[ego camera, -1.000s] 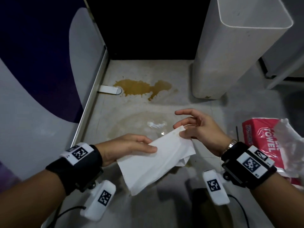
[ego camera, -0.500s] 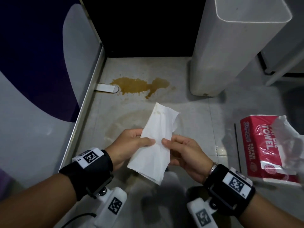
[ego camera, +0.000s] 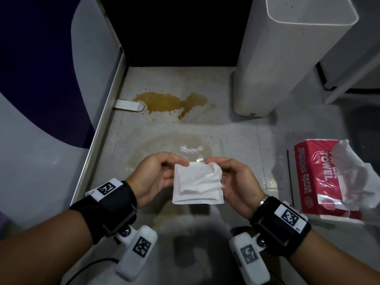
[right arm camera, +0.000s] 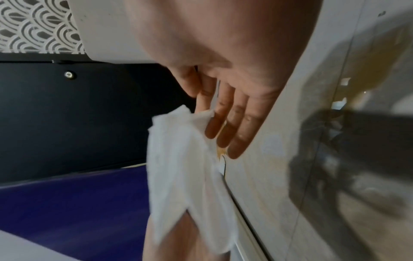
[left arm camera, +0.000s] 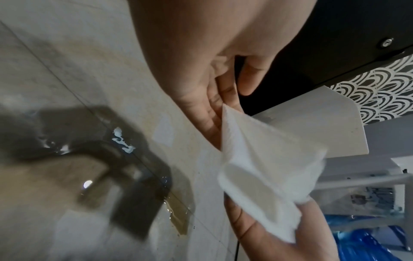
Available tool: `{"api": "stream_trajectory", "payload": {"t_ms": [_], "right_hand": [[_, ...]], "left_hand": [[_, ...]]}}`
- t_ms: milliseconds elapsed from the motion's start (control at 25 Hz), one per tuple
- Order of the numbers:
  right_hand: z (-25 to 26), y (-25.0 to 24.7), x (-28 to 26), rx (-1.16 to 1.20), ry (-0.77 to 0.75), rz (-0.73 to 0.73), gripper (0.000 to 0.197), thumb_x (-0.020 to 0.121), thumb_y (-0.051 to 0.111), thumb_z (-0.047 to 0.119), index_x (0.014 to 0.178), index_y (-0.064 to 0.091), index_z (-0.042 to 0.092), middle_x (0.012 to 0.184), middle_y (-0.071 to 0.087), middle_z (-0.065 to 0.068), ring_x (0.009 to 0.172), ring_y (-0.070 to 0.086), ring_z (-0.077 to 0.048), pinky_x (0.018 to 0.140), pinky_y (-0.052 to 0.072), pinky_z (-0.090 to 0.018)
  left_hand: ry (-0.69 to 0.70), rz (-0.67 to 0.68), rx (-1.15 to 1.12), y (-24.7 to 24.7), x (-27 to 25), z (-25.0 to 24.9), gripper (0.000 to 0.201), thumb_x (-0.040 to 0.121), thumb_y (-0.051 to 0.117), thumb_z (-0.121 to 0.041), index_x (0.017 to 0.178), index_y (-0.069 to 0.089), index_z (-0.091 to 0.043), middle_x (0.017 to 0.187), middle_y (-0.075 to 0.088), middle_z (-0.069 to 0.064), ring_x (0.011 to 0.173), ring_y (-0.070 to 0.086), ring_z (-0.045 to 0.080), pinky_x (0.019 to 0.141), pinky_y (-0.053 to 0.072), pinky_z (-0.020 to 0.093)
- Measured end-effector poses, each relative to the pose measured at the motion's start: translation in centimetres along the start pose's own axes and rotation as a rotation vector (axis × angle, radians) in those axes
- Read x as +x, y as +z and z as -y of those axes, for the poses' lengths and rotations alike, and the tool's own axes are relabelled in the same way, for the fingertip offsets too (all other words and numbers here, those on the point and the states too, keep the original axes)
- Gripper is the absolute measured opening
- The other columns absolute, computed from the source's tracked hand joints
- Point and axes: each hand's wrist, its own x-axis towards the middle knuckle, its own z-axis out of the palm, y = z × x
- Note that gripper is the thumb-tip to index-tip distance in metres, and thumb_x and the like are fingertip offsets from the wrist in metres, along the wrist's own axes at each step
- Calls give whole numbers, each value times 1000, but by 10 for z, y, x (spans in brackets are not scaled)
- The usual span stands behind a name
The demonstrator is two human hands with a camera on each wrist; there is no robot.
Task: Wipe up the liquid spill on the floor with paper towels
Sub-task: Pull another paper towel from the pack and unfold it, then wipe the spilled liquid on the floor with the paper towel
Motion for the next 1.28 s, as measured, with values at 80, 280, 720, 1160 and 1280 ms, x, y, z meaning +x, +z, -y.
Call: {"api": "stream_trajectory", "payload": {"t_ms": [80,280,720,1160,1280], "right_hand": [[4,-3,3,92,73,34,44,94,50,43,118,69,11,106,69,-13,87,68,-27,81,53,-44],[-11,10,6,-84,230,275,38,91,64,12,128,63,2,128,64,-21,118,61,-37,108,43,-53],[-1,-67,78,-1744,-350,-137,56,93,50,7,148,43,14,159,34,-8,141,40,-30,115,35,-37],[-32,-8,144,-1851,-336,-81,55,107,19,39,159,4,31,166,-5,-10,152,-6,-34,122,-1,-45],[-36,18,164,-1880,-369,-58,55,106,15,40,158,-1,33,166,-10,-9,152,-11,-32,123,-3,-45]], "left_hand": [[34,-24,28,-1,1,1,12,86,60,-4,84,72,-1,88,71,11,85,67,26,77,55,34],[167,-66,249,0,5,7,28,70,75,14,87,73,-7,81,69,22,75,65,28,72,54,35],[23,-269,1070,-109,30,21,45,85,67,-21,129,58,-20,131,59,6,118,56,21,87,39,25],[-241,-132,1286,-139,-6,72,80,77,51,-46,140,31,-3,149,30,14,142,27,27,116,25,34],[-226,-218,1321,-145,-14,90,80,90,54,-31,150,13,3,158,13,21,147,16,31,119,20,37]]}}
